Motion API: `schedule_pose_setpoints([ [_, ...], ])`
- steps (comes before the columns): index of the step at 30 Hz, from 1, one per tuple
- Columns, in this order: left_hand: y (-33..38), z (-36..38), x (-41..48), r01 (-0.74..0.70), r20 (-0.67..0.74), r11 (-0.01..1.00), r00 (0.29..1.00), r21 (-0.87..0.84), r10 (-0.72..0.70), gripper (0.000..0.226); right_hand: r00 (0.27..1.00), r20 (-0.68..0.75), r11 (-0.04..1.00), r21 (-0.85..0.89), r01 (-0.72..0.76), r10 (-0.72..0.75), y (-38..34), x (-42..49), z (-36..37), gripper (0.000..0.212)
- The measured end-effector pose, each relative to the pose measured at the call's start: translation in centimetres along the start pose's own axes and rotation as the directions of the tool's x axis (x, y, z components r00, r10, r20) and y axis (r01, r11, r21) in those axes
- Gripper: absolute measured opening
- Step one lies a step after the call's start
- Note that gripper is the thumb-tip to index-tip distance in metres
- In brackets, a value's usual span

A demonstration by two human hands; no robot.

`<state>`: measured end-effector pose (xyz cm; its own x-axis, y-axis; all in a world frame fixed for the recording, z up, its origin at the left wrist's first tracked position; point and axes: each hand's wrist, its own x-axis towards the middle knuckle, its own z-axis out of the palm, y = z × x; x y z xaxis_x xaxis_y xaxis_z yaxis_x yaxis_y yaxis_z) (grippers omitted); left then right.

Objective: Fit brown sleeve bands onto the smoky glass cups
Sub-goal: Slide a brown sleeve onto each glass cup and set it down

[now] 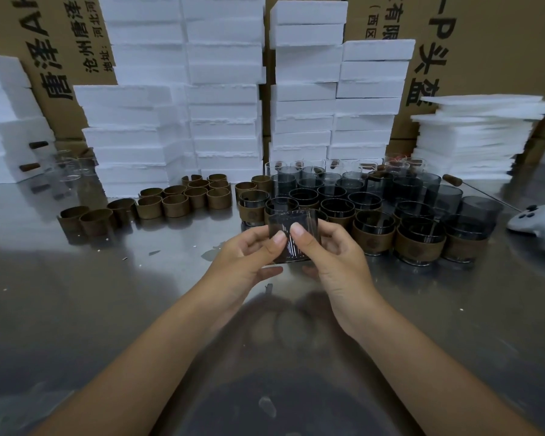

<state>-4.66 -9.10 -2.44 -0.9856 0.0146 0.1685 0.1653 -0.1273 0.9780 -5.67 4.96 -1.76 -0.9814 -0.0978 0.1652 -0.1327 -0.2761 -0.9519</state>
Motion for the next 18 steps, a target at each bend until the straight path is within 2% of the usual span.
schedule_pose_setpoints([
  [7, 0.35, -0.47, -0.08, 0.02, 0.057, 0.997, 0.998, -0.077, -0.015, 0.042, 0.977, 0.06, 0.969, 0.128, -0.212, 0.206, -0.52, 0.52, -0.71, 0.058],
  [10, 0.33, -0.41, -0.12, 0.03, 0.084, 0.996, 0.996, -0.078, -0.024, 0.036, 0.977, 0.058, 0.97, 0.121, -0.209, 0.203, -0.44, 0.48, -0.67, 0.055],
  [14, 0.42, -0.44, -0.12, 0.033, 0.087, 0.996, 0.996, -0.077, -0.026, 0.039, 0.976, 0.114, 0.983, -0.036, -0.182, 0.185, -0.28, 0.2, -0.16, 0.059],
  [16, 0.56, -0.27, -0.13, 0.015, 0.043, 0.999, 0.999, -0.044, -0.013, 0.045, 0.977, 0.126, 0.984, -0.065, -0.166, 0.173, -0.2, 0.14, -0.07, 0.063],
  [18, 0.57, -0.15, 0.0, -0.009, -0.062, 1.0, 0.998, -0.014, 0.009, 0.051, 0.984, 0.118, 0.99, -0.055, -0.127, 0.132, -0.27, 0.07, -0.12, 0.058],
])
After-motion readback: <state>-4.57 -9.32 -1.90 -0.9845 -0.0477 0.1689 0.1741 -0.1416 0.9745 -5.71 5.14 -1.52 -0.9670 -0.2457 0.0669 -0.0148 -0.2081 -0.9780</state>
